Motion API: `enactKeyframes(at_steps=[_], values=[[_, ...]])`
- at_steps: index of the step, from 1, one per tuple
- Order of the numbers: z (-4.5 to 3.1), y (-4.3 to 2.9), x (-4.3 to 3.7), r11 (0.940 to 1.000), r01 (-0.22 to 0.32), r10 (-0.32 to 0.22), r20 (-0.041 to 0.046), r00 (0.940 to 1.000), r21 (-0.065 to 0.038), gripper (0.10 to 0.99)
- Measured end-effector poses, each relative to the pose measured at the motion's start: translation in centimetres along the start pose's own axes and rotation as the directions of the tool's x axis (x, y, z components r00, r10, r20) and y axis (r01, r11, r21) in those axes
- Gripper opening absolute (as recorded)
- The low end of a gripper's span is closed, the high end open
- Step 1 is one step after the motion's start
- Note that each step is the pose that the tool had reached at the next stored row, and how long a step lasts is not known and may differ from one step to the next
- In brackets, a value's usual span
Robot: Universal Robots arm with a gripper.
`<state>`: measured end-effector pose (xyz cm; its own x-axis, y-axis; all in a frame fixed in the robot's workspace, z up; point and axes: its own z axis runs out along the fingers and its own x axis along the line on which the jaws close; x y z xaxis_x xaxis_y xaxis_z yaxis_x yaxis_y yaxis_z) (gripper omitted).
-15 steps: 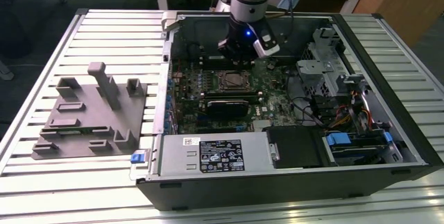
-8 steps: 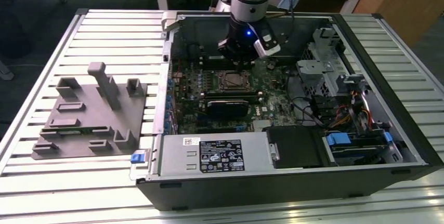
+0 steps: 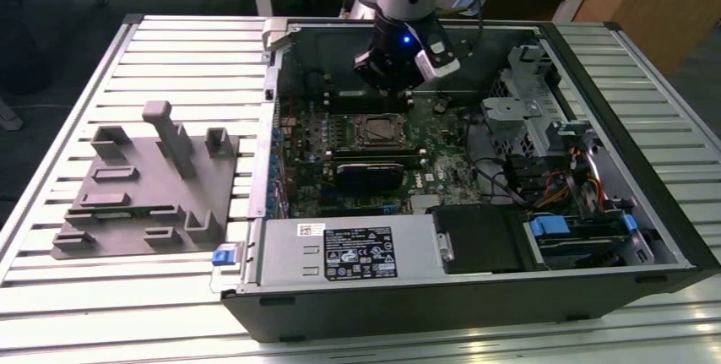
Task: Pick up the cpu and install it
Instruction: 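Install the second cpu locking lever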
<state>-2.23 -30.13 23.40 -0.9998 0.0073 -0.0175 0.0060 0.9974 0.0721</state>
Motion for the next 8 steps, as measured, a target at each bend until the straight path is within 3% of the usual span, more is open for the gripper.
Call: enactKeyframes(at_steps=[5, 8], values=[[-0.92, -0.40, 0.00, 1.0000, 0.000, 0.000, 0.0001, 1.0000, 0.000, 0.106], [-1.01, -1.39, 0.02, 1.0000, 0.000, 0.000, -0.0001, 1.0000, 0.000, 0.106]])
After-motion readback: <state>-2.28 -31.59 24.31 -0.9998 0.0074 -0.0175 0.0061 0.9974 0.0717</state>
